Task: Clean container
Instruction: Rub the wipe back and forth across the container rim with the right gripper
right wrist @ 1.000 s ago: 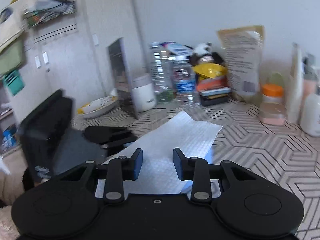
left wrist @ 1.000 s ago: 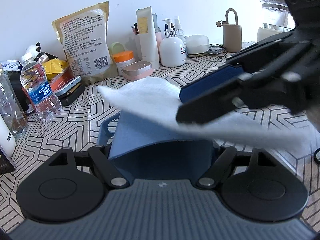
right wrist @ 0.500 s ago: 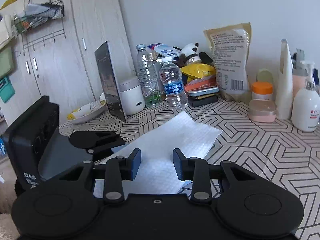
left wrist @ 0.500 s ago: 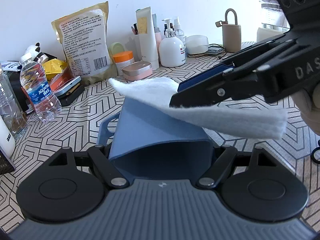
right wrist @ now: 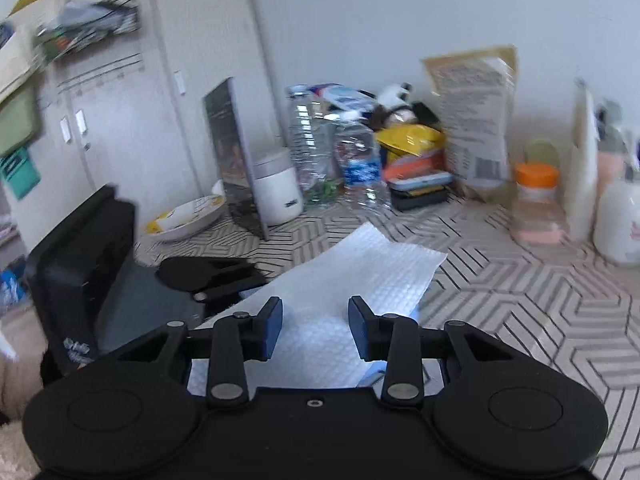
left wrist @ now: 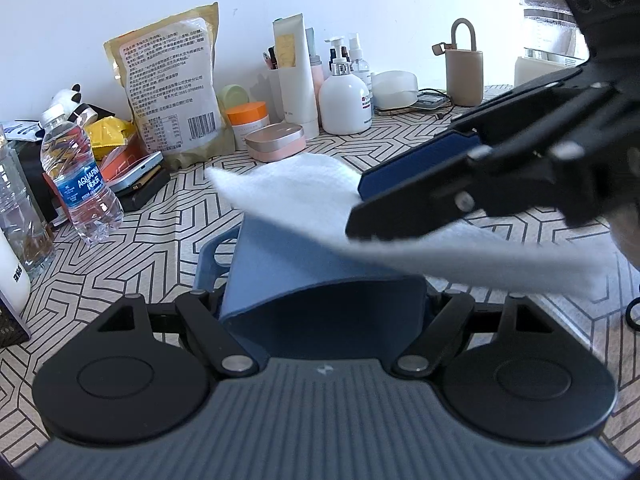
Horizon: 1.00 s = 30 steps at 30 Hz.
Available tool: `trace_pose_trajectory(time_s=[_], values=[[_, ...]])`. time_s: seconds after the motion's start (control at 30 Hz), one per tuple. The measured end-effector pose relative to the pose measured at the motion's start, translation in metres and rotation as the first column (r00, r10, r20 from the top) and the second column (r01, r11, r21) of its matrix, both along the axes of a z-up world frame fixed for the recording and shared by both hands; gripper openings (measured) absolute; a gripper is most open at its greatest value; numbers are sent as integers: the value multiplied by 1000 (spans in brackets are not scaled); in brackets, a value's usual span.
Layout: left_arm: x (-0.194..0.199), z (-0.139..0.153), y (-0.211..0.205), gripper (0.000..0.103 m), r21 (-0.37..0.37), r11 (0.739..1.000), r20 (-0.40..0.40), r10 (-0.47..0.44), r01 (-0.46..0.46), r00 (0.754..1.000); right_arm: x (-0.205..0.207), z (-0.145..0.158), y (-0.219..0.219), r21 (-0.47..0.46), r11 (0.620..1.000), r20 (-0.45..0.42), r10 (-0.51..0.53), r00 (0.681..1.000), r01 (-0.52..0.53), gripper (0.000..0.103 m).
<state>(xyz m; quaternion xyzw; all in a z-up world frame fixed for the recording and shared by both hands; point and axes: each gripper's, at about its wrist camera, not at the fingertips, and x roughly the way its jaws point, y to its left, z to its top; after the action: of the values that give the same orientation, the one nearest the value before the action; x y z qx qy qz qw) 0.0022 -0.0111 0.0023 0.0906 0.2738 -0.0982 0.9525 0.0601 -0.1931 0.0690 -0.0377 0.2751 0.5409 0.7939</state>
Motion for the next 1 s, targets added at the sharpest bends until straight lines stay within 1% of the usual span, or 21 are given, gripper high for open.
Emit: trace_pose_trajectory(time_s=[0.53, 0.7, 0.8, 0.9, 1.0], values=[[1, 0, -1, 78, 0, 1000, -2, 1, -1, 1000, -14, 6, 2, -19, 999, 61, 44, 997, -43, 46], [1, 0, -1, 78, -2, 1000, -2, 1, -1, 1000, -20, 4, 11, -25, 996, 87, 82, 993, -80, 46], [1, -1, 0, 78, 0, 1000, -2, 1, -1, 1000, -16, 3, 9, -12, 997, 72, 83, 994, -82, 46], [2, -1, 0, 78, 1, 1000, -2, 1, -1, 1000, -7, 2, 6, -9, 999, 53, 45, 998, -44, 46], [1, -1, 0, 78, 2, 1000, -1, 1, -1, 1000, -5, 1, 5, -6, 999, 45, 41, 998, -41, 46]])
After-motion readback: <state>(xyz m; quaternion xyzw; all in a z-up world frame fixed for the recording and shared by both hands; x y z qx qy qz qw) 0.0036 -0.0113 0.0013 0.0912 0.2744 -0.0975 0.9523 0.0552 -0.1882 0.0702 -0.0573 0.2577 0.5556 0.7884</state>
